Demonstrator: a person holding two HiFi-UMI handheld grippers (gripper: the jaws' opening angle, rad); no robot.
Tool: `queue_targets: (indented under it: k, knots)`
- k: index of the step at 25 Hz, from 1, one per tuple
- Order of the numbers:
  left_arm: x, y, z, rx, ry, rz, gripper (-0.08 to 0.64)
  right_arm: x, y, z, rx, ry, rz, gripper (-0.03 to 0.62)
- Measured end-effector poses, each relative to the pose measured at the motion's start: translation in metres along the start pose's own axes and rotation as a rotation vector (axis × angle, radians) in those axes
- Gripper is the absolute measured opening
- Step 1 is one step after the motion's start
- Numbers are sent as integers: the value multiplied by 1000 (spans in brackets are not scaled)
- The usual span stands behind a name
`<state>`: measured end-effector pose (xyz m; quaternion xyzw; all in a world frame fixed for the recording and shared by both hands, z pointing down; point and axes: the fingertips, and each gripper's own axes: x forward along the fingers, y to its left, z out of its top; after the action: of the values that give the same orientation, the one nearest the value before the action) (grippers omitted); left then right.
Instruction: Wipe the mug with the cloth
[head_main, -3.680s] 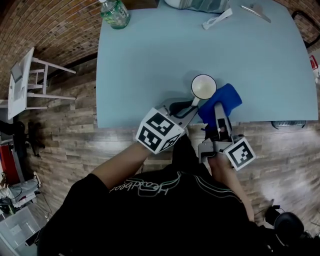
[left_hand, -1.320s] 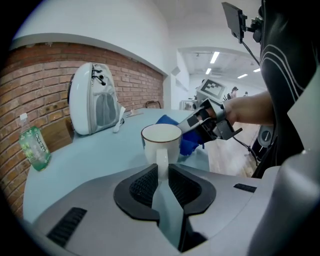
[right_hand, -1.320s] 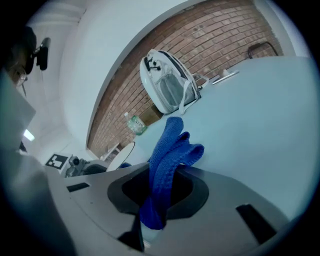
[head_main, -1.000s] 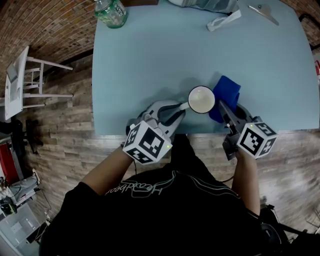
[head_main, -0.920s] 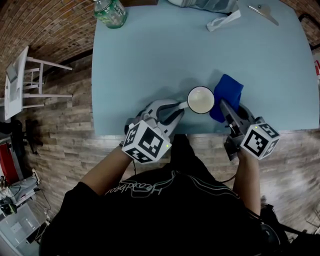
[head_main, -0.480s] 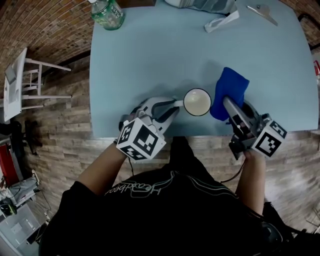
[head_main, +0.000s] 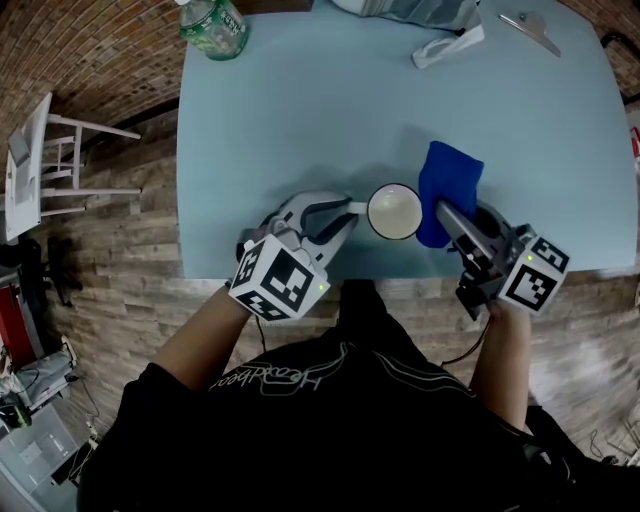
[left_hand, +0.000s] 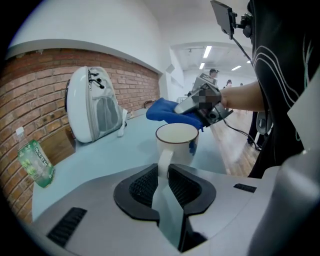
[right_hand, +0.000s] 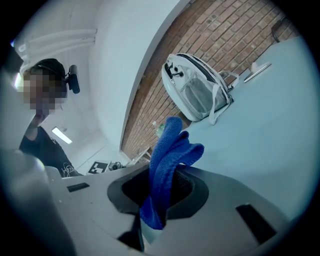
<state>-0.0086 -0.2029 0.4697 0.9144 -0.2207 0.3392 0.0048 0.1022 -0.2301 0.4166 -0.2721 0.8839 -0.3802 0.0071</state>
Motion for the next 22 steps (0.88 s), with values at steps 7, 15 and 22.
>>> queue_targets:
  k: [7,15,22]
  knots:
    - [2,1,0,-28,-23,0,66,8,-13,-6,19,46,-6,61]
    - [3,3,0,-52,-42,3,66,24,-36,-22,-31,179,-122,61]
    - [0,2,1,-71,-57,3,66,30,-43,-37,-168,308,-211,61]
